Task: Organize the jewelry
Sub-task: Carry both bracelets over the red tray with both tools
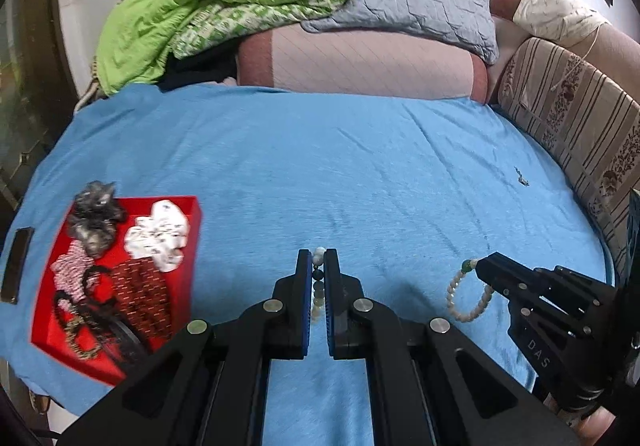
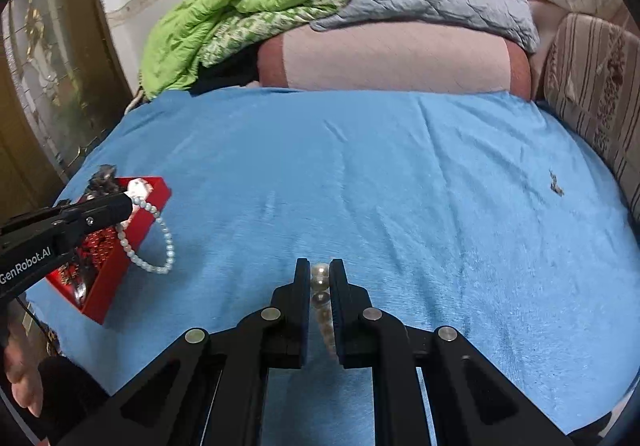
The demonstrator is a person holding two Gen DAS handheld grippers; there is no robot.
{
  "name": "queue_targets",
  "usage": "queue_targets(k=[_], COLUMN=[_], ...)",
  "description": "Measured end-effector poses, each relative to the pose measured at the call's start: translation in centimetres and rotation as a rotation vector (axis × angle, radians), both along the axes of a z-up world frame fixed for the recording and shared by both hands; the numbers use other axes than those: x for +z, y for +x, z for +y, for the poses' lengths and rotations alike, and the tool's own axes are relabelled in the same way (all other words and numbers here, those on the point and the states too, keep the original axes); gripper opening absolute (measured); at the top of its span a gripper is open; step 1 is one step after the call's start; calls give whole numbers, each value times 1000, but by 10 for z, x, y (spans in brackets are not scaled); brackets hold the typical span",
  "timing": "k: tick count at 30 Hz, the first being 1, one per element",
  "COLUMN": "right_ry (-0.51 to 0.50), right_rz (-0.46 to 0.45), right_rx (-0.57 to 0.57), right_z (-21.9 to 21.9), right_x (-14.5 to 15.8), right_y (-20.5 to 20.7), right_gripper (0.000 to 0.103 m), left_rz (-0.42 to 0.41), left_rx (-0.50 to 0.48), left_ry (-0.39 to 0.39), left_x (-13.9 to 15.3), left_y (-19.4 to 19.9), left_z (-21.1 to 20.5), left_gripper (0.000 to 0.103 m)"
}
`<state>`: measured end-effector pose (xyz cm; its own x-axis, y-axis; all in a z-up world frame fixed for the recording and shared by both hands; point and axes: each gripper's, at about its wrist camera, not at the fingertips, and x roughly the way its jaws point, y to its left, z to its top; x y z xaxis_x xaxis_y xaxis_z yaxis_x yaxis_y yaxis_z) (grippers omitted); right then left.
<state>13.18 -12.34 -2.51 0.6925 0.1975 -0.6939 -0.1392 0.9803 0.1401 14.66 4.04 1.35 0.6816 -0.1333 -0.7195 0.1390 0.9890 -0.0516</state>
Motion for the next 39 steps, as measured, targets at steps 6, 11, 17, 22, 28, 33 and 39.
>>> queue_targets(k=[6, 11, 17, 22, 28, 33, 39], right_ry=[-22, -41, -44, -36, -25, -7, 1], right_rz=[-32, -63, -83, -83, -84, -81, -61], right_rx=[63, 140, 235, 301, 372, 427, 481], right_z=[27, 62, 106, 143, 185, 221, 260], right_x=[18, 35, 51, 62, 74, 81, 79], right_y=[-12, -19, -22, -16, -7, 6, 27], right_gripper=[11, 11, 11, 11, 11, 11, 11], left_rz=[-38, -64, -76, -84, -83, -68, -56], left_rx=[47, 95, 155, 206, 258, 279, 303], left_ry=[6, 10, -7, 1, 4, -19, -15], left_x=[17, 30, 39, 41, 43, 40, 32], left_y=[-23, -36, -49, -55, -57, -52, -40], left_z=[32, 65, 113, 149, 191, 217, 233], left_gripper=[5, 5, 5, 5, 5, 5, 5])
